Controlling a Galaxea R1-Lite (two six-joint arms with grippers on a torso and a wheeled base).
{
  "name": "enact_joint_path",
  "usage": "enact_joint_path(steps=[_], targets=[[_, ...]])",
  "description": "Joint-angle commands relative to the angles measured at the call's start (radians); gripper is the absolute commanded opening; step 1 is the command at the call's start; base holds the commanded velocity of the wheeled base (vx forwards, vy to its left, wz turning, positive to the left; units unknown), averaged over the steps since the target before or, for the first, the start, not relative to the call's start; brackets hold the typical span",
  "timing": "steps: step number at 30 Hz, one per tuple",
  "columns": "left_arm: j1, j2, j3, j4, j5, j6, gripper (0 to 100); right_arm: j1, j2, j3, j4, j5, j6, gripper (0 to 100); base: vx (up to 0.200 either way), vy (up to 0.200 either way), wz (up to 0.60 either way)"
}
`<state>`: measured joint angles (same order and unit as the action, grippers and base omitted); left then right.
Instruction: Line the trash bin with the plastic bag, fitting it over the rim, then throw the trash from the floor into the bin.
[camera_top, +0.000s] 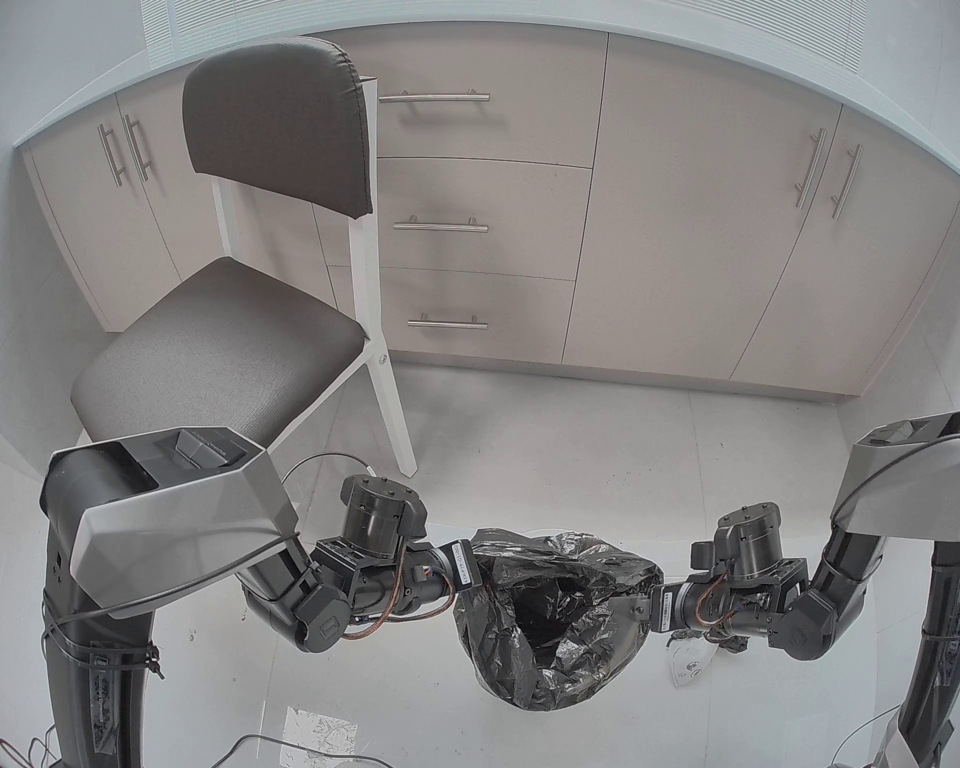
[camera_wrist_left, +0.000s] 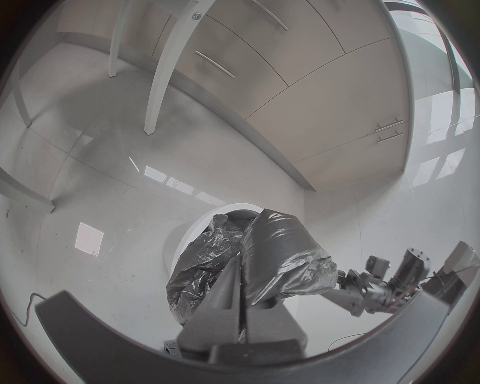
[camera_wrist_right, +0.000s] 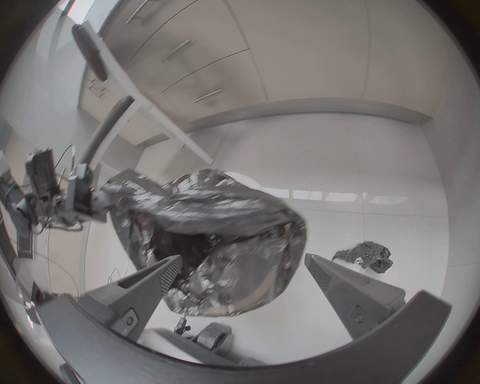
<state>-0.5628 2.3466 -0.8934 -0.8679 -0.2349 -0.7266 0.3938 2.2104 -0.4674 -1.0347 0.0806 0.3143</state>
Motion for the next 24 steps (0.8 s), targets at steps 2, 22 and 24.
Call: enact_joint_path(steps=[2, 22, 24], targets=[[0.000, -0.003, 0.001, 0.000, 0.000, -0.002, 0, 0.102, -0.087, -0.048, 0.131, -0.027, -0.006, 100, 0.000, 0.000, 0.00], [0.000, -0.004, 0.004, -0.002, 0.000, -0.001, 0, 0.077, 0.064, -0.336, 0.249, -0.136, -0.176, 100, 0.000, 0.000, 0.00], [0.001, -0.003, 0.004, -0.002, 0.000, -0.001, 0, 0.069, 0.080, -0.381, 0.258, -0.137, -0.192, 100, 0.000, 0.000, 0.00]])
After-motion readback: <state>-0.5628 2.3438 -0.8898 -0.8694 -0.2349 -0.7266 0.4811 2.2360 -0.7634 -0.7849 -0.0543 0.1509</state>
